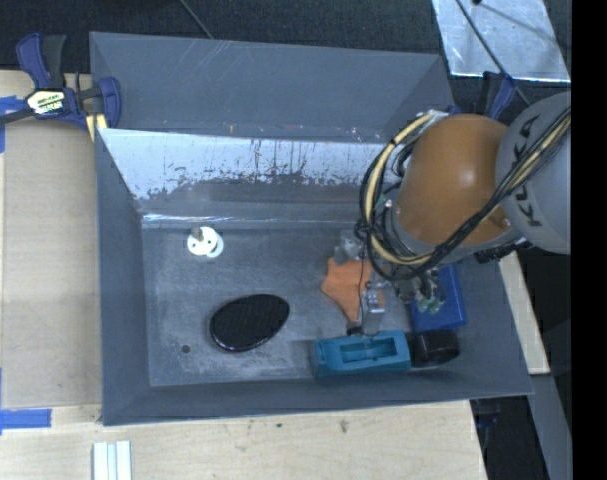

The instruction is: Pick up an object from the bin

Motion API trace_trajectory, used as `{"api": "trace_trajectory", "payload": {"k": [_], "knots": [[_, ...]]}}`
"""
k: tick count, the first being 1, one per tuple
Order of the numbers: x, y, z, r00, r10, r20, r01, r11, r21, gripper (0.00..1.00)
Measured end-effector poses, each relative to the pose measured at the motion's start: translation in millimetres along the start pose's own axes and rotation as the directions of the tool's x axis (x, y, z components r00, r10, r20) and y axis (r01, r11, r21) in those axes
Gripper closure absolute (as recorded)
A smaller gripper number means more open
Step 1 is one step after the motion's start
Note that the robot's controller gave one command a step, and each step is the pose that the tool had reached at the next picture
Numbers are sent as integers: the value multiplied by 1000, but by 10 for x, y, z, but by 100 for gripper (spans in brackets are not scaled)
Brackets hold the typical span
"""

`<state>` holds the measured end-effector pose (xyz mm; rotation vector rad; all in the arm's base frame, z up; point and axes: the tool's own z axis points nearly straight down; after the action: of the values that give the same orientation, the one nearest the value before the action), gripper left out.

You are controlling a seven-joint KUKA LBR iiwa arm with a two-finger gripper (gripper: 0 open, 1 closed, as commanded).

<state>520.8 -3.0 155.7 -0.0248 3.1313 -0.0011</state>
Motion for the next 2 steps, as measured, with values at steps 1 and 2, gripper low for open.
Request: {"api": "trace_trajectory", "payload": {"k": [1,2], "knots": [[-231,79,571,1000,-19,-5,19,1000,-2,0],[-194,-327,524,1000,23,-8,-23,1000,-1,0]]}}
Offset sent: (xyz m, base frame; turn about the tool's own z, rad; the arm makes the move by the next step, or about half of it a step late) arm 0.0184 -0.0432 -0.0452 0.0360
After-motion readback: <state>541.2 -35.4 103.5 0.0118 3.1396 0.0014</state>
